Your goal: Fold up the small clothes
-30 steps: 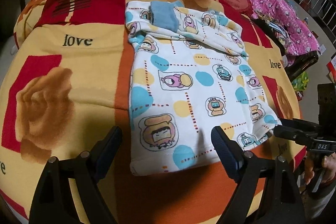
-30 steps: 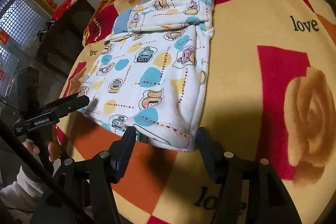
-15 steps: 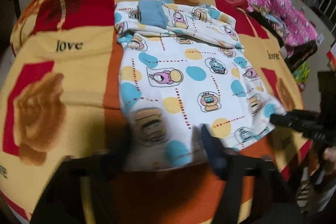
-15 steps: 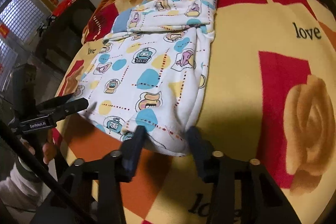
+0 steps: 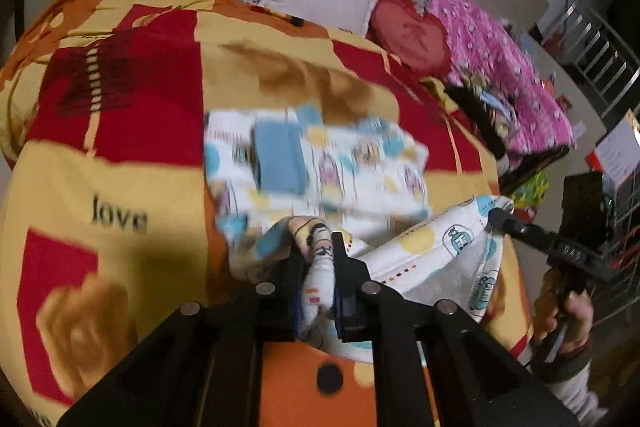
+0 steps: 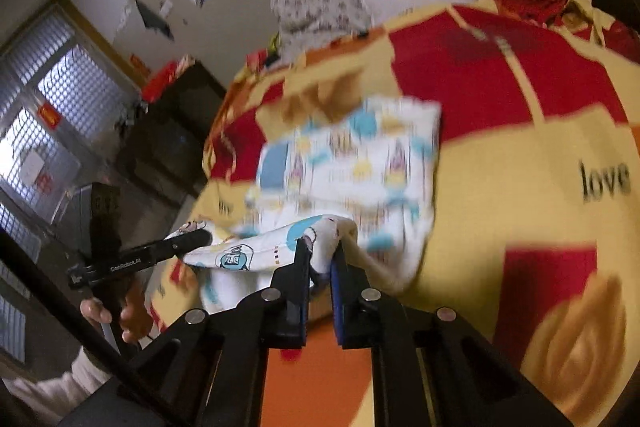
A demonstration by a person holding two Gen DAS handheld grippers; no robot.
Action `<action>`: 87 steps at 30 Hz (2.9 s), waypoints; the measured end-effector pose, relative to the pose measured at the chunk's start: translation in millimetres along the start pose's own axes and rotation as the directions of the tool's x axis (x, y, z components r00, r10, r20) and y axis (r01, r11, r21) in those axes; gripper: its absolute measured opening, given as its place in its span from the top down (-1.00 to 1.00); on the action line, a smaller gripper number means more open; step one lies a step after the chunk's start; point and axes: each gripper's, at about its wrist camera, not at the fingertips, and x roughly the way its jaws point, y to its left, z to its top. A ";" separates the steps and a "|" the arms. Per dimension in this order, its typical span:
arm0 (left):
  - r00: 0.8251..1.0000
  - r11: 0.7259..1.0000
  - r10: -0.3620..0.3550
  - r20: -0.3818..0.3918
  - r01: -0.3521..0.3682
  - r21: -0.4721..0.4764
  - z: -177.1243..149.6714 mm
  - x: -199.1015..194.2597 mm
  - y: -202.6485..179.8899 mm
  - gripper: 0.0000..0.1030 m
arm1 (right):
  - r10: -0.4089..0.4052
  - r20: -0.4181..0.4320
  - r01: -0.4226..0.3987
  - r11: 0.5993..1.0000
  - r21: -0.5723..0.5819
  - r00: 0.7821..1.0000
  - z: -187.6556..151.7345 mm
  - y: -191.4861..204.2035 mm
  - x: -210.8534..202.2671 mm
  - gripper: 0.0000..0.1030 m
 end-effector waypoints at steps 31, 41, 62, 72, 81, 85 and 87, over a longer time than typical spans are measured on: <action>0.977 0.978 0.209 -0.036 -0.210 -0.012 43.9 14.1 51.0 -0.57 | 0.062 -0.144 -0.080 0.989 -0.122 0.988 26.5 24.1 64.5 -0.06; 0.986 0.980 0.162 -0.038 -0.165 -0.113 56.3 36.7 55.3 -0.57 | -0.003 -0.057 0.000 0.999 -0.051 0.998 72.1 17.3 146.2 -0.06; 0.967 0.968 0.252 -0.024 -0.252 0.022 54.1 82.2 29.7 -0.37 | -0.254 0.023 0.255 0.965 -0.068 0.967 64.4 -29.8 87.4 0.09; 0.964 0.957 0.264 -0.025 -0.265 -0.115 57.7 76.4 62.8 0.76 | -0.322 0.066 0.326 0.944 -0.051 0.944 71.2 -36.8 87.4 0.81; 0.961 0.958 0.276 0.022 -0.273 -0.089 55.1 50.8 43.3 0.61 | -0.295 0.116 0.297 0.955 -0.002 0.948 64.6 -34.5 59.4 0.54; 0.978 0.976 0.202 0.052 -0.196 -0.094 57.1 45.1 28.0 -0.02 | -0.185 0.075 0.193 0.975 -0.107 0.980 66.1 2.3 70.2 0.54; 0.982 0.981 0.182 0.044 -0.178 -0.071 58.4 52.8 18.3 -0.04 | -0.184 0.044 0.188 0.971 -0.149 0.982 67.2 14.5 88.0 0.54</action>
